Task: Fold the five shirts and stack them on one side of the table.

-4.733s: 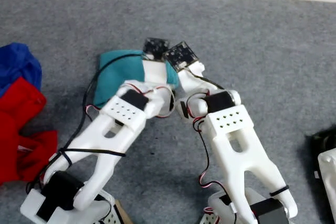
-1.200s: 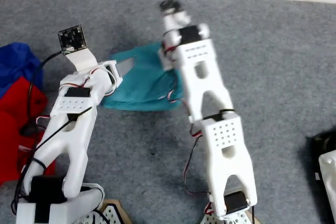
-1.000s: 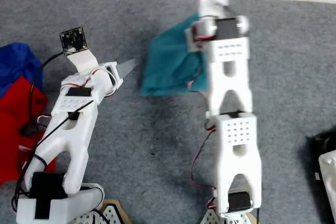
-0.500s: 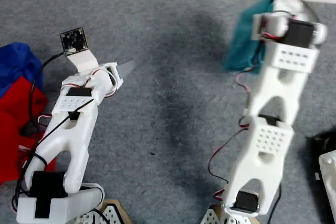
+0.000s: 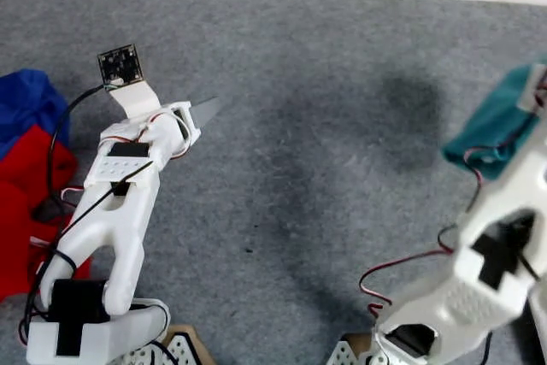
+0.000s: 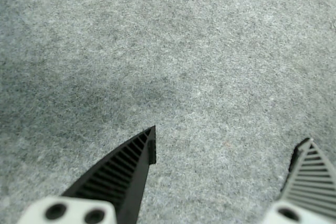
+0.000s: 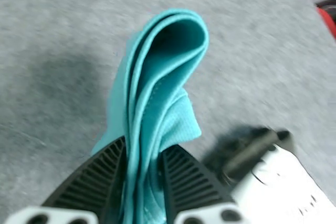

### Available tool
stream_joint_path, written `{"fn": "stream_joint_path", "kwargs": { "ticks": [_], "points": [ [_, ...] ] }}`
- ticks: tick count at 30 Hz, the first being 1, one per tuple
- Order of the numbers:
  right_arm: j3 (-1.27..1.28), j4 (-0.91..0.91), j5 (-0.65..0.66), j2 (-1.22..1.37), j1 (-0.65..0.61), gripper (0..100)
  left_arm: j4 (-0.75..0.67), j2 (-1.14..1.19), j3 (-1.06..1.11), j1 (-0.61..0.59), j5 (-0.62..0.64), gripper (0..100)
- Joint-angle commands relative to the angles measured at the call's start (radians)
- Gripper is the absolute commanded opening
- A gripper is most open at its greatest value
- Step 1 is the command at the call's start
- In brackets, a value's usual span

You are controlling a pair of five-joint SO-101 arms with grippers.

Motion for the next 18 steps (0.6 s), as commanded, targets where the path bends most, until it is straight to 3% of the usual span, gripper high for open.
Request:
{"fn": "stream_joint_path", "kwargs": {
  "ticks": [1,7,18],
  "points": [
    [0.124,0.007,0.071,-0.174,0.079,0.7,-0.02,-0.002,-0.016,-0.007,0.008,40],
    [0.255,-0.024,0.166,-0.274,0.174,0.7,-0.02,-0.002,-0.015,-0.007,0.008,40],
    [0.272,-0.05,0.172,-0.272,0.404,0.7,-0.02,0.022,-0.021,-0.004,0.006,40]
  ]
}}
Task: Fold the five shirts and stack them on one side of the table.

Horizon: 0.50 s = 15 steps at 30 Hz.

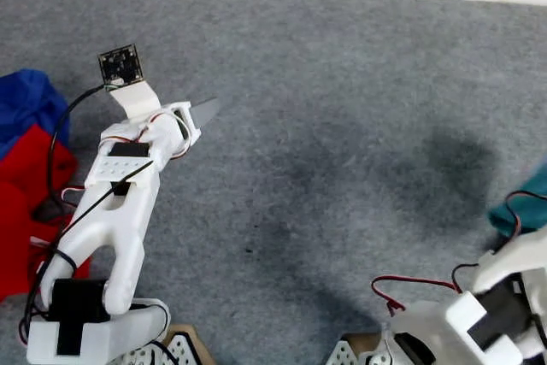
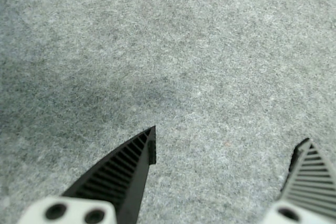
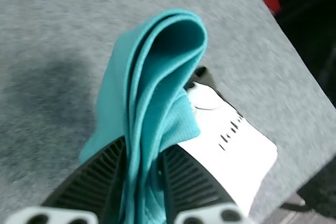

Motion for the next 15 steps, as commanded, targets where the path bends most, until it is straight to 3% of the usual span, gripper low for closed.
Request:
{"fn": "stream_joint_path", "kwargs": {
  "ticks": [1,9,15],
  "points": [
    [-0.001,-0.036,0.012,-0.048,0.088,0.7,-0.02,0.025,-0.024,0.002,0.005,40],
    [0.012,-0.048,0.12,-0.047,0.262,0.7,-0.018,0.056,-0.048,0.01,0.003,40],
    [0.213,-0.122,0.264,-0.047,0.341,0.7,-0.018,0.056,-0.048,0.01,0.003,40]
  ]
}}
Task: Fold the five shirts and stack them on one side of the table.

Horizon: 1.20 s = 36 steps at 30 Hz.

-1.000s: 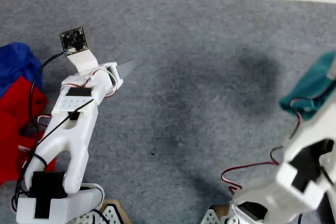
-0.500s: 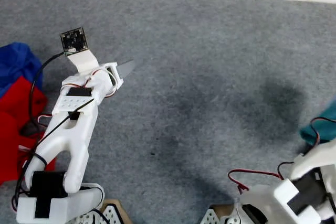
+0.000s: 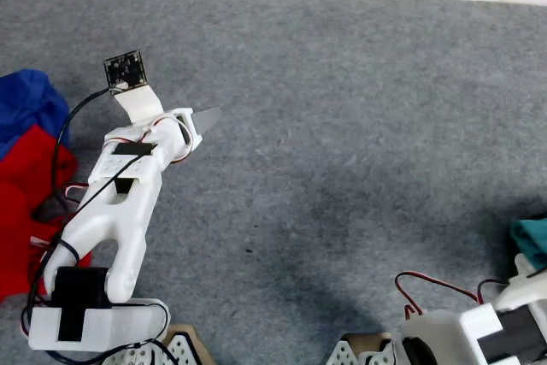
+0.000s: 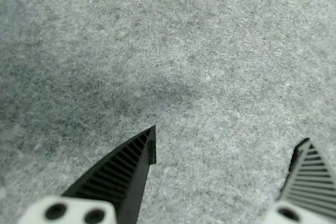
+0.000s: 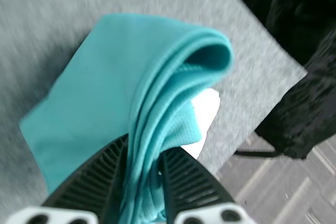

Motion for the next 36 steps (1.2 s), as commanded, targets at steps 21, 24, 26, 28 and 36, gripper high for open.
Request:
{"fn": "stream_joint_path", "kwargs": {
  "ticks": [21,24,26,28,36],
  "points": [
    [0.522,-0.407,0.232,-0.056,0.177,26.0,-0.017,-0.005,-0.047,0.01,0.005,40],
    [0.469,-0.4,0.213,-0.058,0.116,28.2,-0.015,-0.005,-0.047,0.01,0.005,40],
    [0.423,-0.398,0.146,-0.058,0.09,28.2,-0.015,-0.005,-0.047,0.007,0.005,40],
    [0.371,-0.397,0.081,-0.058,0.068,28.2,-0.015,-0.005,-0.047,0.004,0.005,40],
    [0.166,-0.189,0.035,-0.054,-0.018,28.2,-0.014,-0.007,-0.048,0.007,0.005,40]
  ]
}}
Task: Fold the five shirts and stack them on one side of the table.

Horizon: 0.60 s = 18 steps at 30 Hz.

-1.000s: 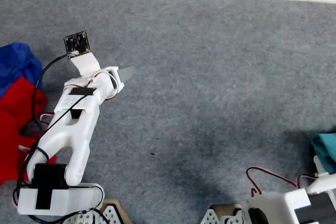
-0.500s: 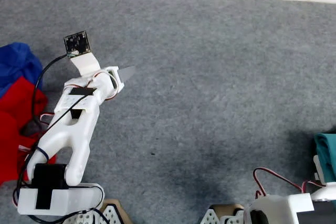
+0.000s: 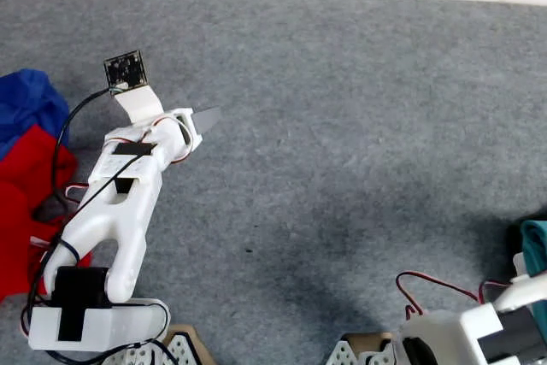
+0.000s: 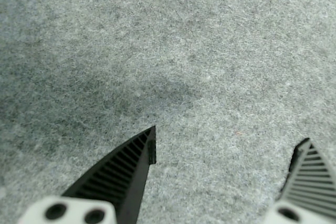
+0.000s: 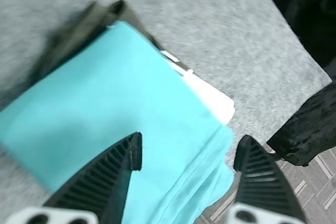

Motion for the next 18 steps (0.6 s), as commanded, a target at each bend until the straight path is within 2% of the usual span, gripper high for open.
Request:
{"fn": "stream_joint_path", "kwargs": {
  "ticks": [1,4,8,12,18],
  "points": [
    [-0.125,0.076,-0.011,-0.056,-0.001,28.2,-0.014,-0.007,-0.048,0.007,0.005,40],
    [-0.154,0.142,-0.012,-0.056,-0.05,28.2,-0.005,-0.007,-0.067,0.002,0.005,40],
    [-0.159,0.249,-0.094,-0.058,-0.188,28.2,0.175,-0.008,-0.189,-0.048,0.009,40],
    [-0.159,0.331,-0.198,-0.059,-0.367,28.2,0.433,-0.008,-0.386,-0.202,0.011,40],
    [-0.148,0.334,-0.315,-0.151,-0.587,28.2,0.733,-0.008,-0.688,-0.433,0.005,40]
  ]
}}
